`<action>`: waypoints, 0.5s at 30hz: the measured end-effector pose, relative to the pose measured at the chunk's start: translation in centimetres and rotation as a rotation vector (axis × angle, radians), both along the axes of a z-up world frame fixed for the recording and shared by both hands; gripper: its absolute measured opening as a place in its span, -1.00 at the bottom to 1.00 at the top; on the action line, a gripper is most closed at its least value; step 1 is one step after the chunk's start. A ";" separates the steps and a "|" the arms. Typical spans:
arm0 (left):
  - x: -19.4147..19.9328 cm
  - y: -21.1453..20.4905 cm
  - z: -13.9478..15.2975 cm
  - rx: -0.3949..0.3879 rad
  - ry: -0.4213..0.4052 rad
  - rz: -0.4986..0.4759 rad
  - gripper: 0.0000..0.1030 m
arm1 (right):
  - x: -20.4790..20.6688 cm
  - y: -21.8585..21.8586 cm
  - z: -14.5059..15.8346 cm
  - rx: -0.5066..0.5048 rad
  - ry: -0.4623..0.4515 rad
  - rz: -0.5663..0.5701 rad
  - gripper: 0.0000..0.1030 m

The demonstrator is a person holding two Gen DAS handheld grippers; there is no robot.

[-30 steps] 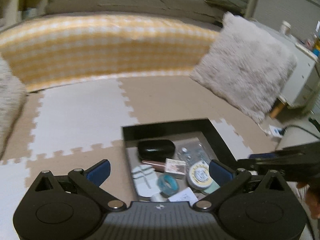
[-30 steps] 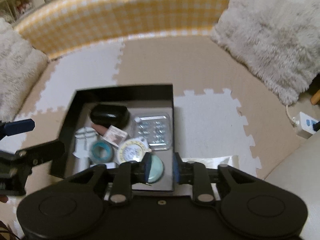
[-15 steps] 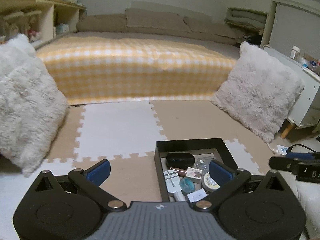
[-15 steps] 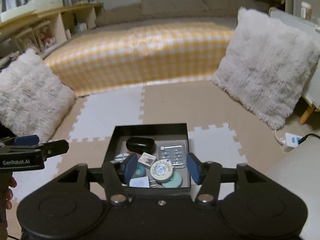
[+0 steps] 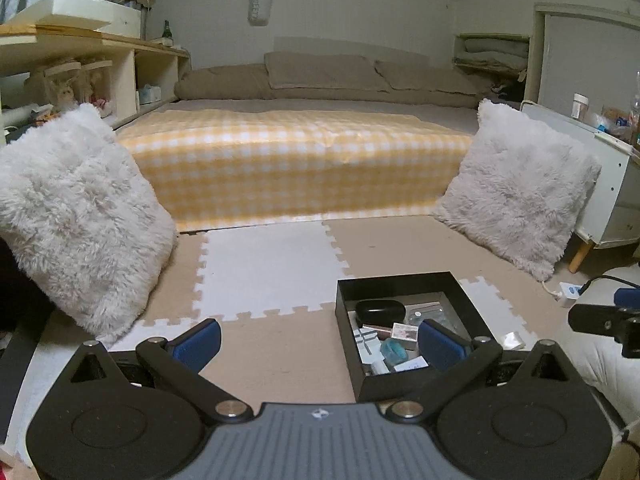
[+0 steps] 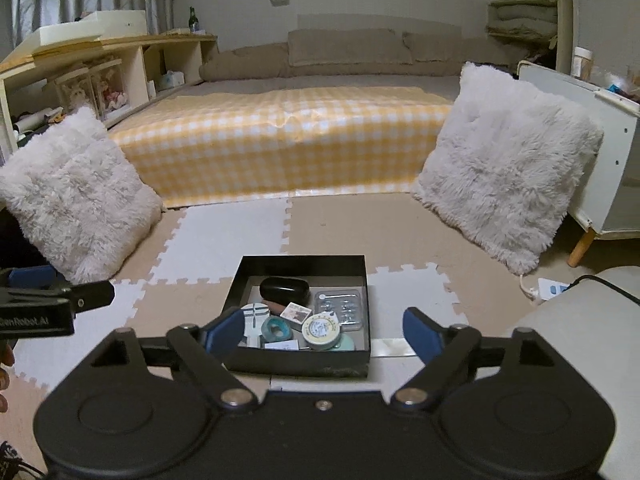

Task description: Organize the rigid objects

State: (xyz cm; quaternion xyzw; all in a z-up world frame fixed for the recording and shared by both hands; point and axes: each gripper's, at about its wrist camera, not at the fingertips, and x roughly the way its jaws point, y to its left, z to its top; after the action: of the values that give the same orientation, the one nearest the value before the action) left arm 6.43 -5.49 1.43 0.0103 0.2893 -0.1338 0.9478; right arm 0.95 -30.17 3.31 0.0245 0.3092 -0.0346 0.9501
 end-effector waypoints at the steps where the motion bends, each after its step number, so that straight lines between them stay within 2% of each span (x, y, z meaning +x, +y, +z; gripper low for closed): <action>1: -0.2 0.2 -0.1 -0.005 0.002 -0.002 1.00 | -0.4 0.1 -0.1 -0.007 -0.008 -0.009 0.76; 12: -2.9 0.7 -1.0 0.004 -0.019 -0.022 1.00 | -2.7 1.2 -1.2 -0.076 -0.048 -0.035 0.99; 15: -3.4 0.7 -1.3 0.003 -0.025 -0.031 1.00 | -2.9 1.6 -1.4 -0.093 -0.059 -0.036 1.00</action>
State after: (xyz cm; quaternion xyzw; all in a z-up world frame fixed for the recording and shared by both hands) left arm 2.99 -4.84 0.15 0.0179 0.2777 -0.1481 0.9490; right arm -1.96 -28.61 1.88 -0.0132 0.2786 -0.0653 0.9581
